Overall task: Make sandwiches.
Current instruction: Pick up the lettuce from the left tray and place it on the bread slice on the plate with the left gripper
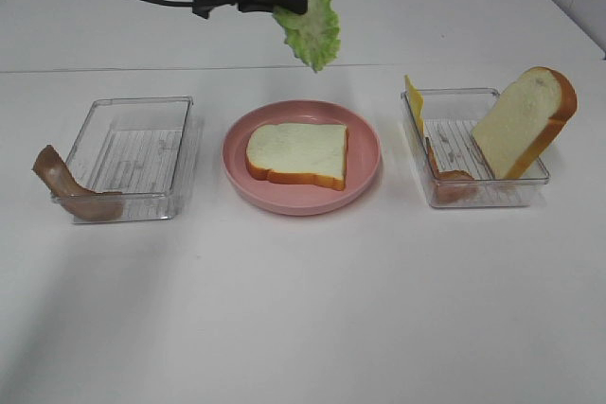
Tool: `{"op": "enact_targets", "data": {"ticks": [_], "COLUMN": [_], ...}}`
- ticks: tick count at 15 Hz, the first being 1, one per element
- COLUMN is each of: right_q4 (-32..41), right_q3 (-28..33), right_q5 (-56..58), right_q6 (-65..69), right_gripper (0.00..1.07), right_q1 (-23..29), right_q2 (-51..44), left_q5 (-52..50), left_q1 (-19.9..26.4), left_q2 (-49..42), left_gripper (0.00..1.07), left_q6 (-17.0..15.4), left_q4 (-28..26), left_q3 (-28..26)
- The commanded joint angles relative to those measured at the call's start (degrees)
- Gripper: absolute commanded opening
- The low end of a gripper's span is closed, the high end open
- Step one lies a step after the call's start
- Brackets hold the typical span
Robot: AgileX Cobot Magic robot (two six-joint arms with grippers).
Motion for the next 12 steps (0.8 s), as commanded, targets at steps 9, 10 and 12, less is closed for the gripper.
{"op": "enact_targets", "data": {"ticks": [9,10,12], "right_q4": [-0.2,-0.2,-0.2], "right_q3": [0.1,0.1,0.1], "right_q5": [-0.5,-0.5,-0.5], "right_q6": [0.3,0.3,0.3], "right_gripper": [0.78,0.78,0.78], "right_q1": [-0.3,-0.3,-0.3], "right_q2": [-0.7,-0.7,-0.7], "left_q5": [4.3,4.4,5.0], "left_q1": [-3.9,-3.5,-3.5], "left_q2": [7.3,7.3,7.3], "left_gripper": [0.00,0.00,0.00], "left_q6": [-3.3,-5.1,-6.8], "left_q4": [3.3,5.0,7.2], "left_q3": [-0.1,-0.1,-0.1]}}
